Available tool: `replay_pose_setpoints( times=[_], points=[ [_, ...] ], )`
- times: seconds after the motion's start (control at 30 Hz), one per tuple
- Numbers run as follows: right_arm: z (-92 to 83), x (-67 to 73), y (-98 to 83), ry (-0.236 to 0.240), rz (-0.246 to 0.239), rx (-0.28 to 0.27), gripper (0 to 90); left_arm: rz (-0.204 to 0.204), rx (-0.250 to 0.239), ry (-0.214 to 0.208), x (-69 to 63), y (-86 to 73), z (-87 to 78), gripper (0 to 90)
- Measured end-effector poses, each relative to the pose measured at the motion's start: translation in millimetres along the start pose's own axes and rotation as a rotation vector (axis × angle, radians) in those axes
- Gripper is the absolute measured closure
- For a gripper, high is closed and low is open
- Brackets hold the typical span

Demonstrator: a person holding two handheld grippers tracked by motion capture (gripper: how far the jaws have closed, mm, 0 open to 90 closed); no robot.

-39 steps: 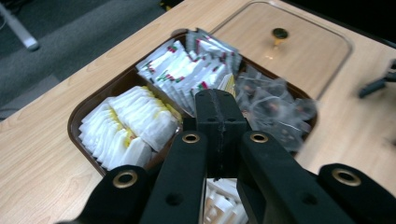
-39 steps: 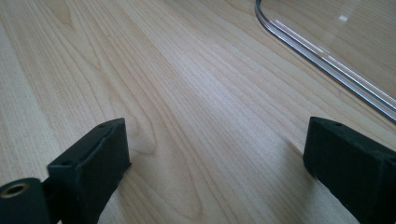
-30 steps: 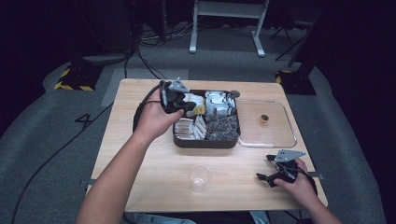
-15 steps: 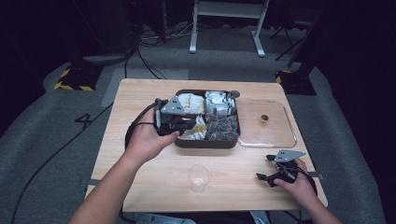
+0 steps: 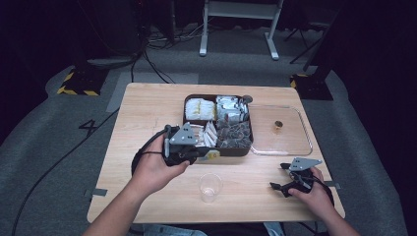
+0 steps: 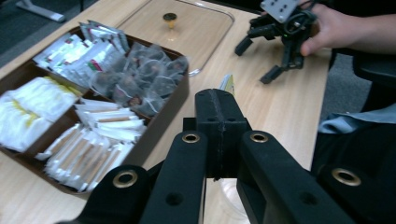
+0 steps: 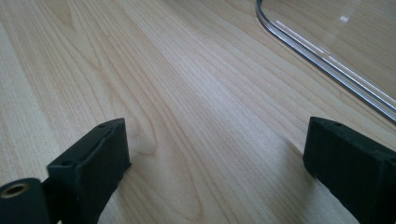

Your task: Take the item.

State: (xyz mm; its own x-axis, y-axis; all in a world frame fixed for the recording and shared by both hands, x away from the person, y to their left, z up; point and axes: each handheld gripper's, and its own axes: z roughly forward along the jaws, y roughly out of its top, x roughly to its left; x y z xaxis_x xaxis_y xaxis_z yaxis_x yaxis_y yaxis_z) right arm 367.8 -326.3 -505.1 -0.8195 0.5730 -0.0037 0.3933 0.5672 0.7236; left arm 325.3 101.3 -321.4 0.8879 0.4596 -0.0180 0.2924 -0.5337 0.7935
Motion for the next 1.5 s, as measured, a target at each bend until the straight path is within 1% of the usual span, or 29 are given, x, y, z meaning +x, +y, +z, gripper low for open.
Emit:
replay_pose_setpoints(
  times=[0.03,0.2,0.33,0.4,0.5,0.6,0.67,0.8,0.87,1.07,1.2,1.27,1.33,1.37,1.4,1.43,1.47,1.5],
  points=[
    [0.0,0.0,0.0,0.000,0.000,0.000,6.9,0.008,-0.002,-0.006,-3.1,-2.5,0.9,90.0],
    [0.0,0.0,0.0,0.000,0.000,0.000,6.9,0.005,-0.014,-0.036,-13.1,-12.9,6.6,90.0],
    [0.0,0.0,0.0,0.000,0.000,0.000,6.9,-0.002,-0.024,-0.052,-15.9,-20.4,12.4,90.0],
    [0.0,0.0,0.0,0.000,0.000,0.000,7.0,-0.008,-0.028,-0.059,-16.6,-24.7,16.3,90.0],
    [0.0,0.0,0.0,0.000,0.000,0.000,6.9,-0.018,-0.024,-0.081,-17.0,-33.2,24.9,90.0],
    [0.0,0.0,0.0,0.000,0.000,0.000,6.9,-0.027,-0.018,-0.083,-17.5,-40.1,31.7,90.0],
    [0.0,0.0,0.0,0.000,0.000,0.000,6.9,-0.029,-0.027,-0.089,-18.0,-43.1,35.5,90.0],
    [0.0,0.0,0.0,0.000,0.000,0.000,7.0,-0.026,-0.025,-0.096,-19.3,-46.9,42.7,90.0],
    [0.0,0.1,0.0,0.000,0.000,0.000,7.0,-0.024,-0.019,-0.102,-19.5,-48.4,45.1,90.0],
    [0.0,0.0,0.0,0.000,0.000,0.000,6.9,-0.027,-0.030,-0.118,-20.2,-53.9,50.7,90.0],
    [0.0,0.1,0.0,0.000,0.000,0.000,6.9,-0.034,-0.027,-0.120,-19.9,-57.8,53.4,90.0],
    [0.0,0.0,0.0,0.000,0.000,0.000,7.0,-0.036,-0.035,-0.124,-19.4,-59.3,54.0,90.0],
    [0.0,0.1,0.0,0.000,0.000,0.000,6.9,-0.051,-0.034,-0.132,-19.0,-60.5,54.0,90.0],
    [0.0,0.0,0.0,0.000,0.000,0.000,6.9,-0.065,-0.043,-0.133,-18.8,-61.1,54.2,88.2],
    [0.0,0.0,0.0,0.000,0.000,0.000,7.0,-0.071,-0.045,-0.131,-18.8,-61.6,54.3,77.6],
    [0.0,0.0,0.0,0.000,0.000,0.000,6.9,-0.067,-0.037,-0.125,-18.9,-62.1,54.5,71.8],
    [0.0,0.1,0.0,0.000,0.000,0.000,7.0,-0.066,-0.031,-0.118,-19.2,-62.7,54.3,69.4],
    [0.0,0.0,0.0,0.000,0.000,0.000,6.9,-0.070,-0.032,-0.120,-19.0,-63.3,54.3,69.1]
  ],
)
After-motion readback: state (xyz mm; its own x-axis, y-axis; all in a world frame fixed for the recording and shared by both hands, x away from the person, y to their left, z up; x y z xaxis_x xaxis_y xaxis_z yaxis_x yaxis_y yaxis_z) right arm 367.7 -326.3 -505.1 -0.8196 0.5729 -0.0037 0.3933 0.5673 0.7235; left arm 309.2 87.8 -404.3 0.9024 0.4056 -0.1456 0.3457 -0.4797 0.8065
